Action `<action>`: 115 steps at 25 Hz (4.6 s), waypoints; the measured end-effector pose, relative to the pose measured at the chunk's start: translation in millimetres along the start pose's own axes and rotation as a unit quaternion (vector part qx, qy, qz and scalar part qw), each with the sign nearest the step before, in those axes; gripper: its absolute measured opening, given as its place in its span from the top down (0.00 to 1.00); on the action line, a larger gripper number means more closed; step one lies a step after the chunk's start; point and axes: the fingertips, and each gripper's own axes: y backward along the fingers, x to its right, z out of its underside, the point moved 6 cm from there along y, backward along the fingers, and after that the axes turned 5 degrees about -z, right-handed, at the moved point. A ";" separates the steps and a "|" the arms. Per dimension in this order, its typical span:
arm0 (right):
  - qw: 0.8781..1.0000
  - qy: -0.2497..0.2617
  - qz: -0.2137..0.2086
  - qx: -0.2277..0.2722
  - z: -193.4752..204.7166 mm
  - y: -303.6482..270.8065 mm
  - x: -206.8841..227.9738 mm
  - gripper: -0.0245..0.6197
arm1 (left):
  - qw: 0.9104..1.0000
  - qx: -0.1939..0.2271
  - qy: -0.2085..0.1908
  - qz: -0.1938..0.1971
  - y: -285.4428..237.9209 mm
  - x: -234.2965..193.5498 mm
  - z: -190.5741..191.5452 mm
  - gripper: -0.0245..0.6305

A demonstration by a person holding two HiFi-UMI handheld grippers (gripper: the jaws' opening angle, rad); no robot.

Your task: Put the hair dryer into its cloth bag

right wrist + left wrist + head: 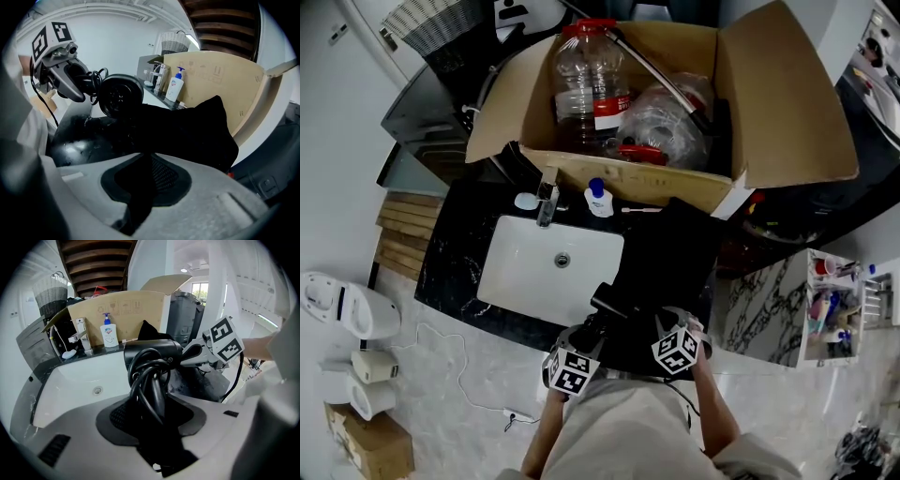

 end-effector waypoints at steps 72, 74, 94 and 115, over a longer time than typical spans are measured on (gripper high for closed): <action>0.981 -0.113 0.042 0.153 -95.7 98.3 -47.0 0.94 | 0.983 0.009 -0.131 0.131 -45.8 26.5 -50.6 0.68; 0.980 -0.114 0.041 0.157 -97.0 99.6 -47.1 0.94 | 0.983 0.011 -0.128 0.129 -49.1 29.4 -54.3 0.68; 0.977 -0.119 0.023 0.176 -90.9 106.1 -41.8 0.94 | 0.986 0.018 -0.121 0.112 -94.7 56.1 -73.3 0.68; 0.976 -0.133 0.039 0.168 -80.7 105.2 -34.8 0.94 | 0.980 0.060 -0.156 0.106 -50.0 52.8 -46.5 0.55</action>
